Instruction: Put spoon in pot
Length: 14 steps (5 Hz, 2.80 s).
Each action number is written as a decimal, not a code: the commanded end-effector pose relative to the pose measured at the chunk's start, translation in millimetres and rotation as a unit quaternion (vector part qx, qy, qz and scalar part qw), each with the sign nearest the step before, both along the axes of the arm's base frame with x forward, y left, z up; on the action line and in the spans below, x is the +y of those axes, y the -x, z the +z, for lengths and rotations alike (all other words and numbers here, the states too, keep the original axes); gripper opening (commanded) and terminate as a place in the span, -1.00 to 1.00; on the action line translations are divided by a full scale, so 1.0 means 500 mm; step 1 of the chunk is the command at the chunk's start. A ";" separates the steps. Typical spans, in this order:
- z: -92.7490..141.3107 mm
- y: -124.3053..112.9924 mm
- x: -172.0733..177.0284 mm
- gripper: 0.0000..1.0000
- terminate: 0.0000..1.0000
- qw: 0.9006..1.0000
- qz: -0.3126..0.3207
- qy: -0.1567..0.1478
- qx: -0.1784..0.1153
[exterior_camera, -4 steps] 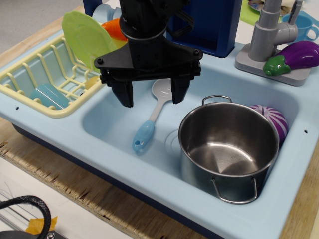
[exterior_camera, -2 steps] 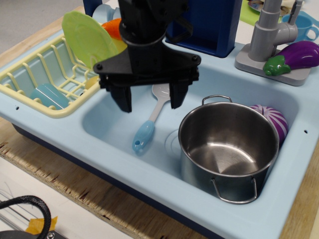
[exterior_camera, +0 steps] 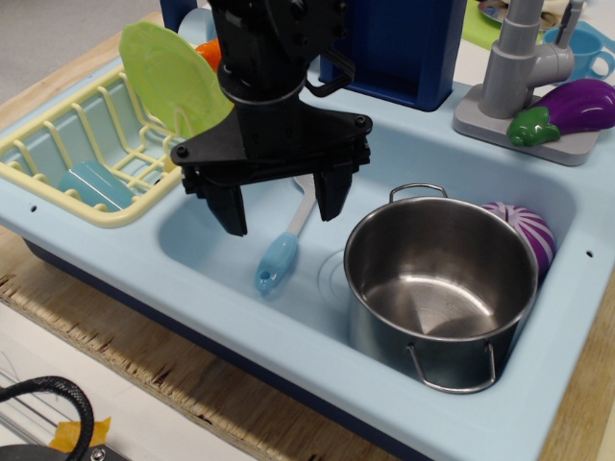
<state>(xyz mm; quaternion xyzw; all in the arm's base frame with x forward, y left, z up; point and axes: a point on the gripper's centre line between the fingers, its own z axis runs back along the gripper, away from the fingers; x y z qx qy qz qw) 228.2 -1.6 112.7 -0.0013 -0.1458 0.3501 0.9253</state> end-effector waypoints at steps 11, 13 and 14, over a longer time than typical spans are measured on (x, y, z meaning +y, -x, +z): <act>-0.011 0.030 -0.021 -1.00 -1.00 0.998 -0.033 -0.005 0.052; 0.084 -0.005 -0.007 -1.00 -1.00 0.998 -0.033 -0.056 -0.020; 0.120 -0.001 -0.020 -1.00 -1.00 0.996 -0.024 -0.064 -0.049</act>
